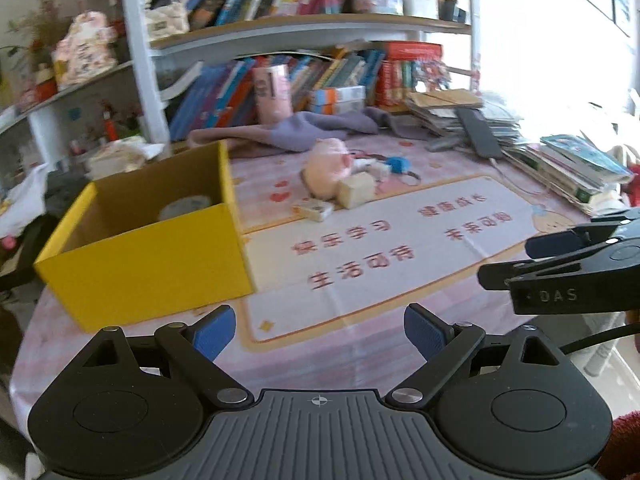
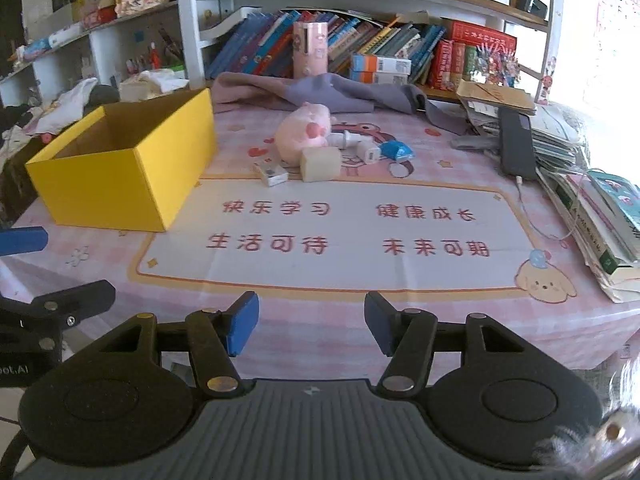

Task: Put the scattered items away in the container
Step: 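Withdraw both grippers from the box back toward the remaining items, then grasp the cream block with the left gripper while the right grasps the blue packet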

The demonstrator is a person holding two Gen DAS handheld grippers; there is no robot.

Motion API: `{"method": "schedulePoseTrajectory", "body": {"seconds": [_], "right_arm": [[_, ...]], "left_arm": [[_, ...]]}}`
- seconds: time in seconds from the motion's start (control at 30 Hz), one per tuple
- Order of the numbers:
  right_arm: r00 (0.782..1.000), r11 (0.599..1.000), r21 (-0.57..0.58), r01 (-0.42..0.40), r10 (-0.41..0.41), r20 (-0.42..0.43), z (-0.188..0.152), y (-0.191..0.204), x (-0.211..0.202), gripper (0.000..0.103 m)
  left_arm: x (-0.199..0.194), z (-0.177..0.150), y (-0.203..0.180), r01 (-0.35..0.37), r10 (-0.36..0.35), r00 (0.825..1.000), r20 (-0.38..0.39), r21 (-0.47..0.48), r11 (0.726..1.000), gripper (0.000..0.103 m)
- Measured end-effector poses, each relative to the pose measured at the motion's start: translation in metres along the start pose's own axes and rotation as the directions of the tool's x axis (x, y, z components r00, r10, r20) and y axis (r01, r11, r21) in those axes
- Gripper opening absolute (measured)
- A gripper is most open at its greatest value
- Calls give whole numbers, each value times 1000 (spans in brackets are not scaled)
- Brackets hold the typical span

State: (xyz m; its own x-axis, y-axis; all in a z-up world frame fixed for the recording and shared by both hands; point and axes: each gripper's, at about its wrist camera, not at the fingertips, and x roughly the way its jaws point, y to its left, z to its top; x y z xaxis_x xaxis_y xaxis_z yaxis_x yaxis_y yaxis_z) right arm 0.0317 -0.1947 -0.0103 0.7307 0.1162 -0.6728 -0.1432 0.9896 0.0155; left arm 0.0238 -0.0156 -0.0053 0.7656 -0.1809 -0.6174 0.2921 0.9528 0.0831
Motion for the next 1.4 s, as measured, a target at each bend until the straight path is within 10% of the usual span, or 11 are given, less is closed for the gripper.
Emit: {"method": "schedulePoseTrajectory", "body": {"seconds": [0.7,1.4], "right_arm": [[997,999,21,36,-35,-65,33,-77,66,57],[992,994,-49,-96,91,-91,119,-173,171,57]], "left_arm": [[86,45,-45,64,-62,997,-52,28,998,93],[203,125,-64,-138,120,984,-128,-140,980,93]]}}
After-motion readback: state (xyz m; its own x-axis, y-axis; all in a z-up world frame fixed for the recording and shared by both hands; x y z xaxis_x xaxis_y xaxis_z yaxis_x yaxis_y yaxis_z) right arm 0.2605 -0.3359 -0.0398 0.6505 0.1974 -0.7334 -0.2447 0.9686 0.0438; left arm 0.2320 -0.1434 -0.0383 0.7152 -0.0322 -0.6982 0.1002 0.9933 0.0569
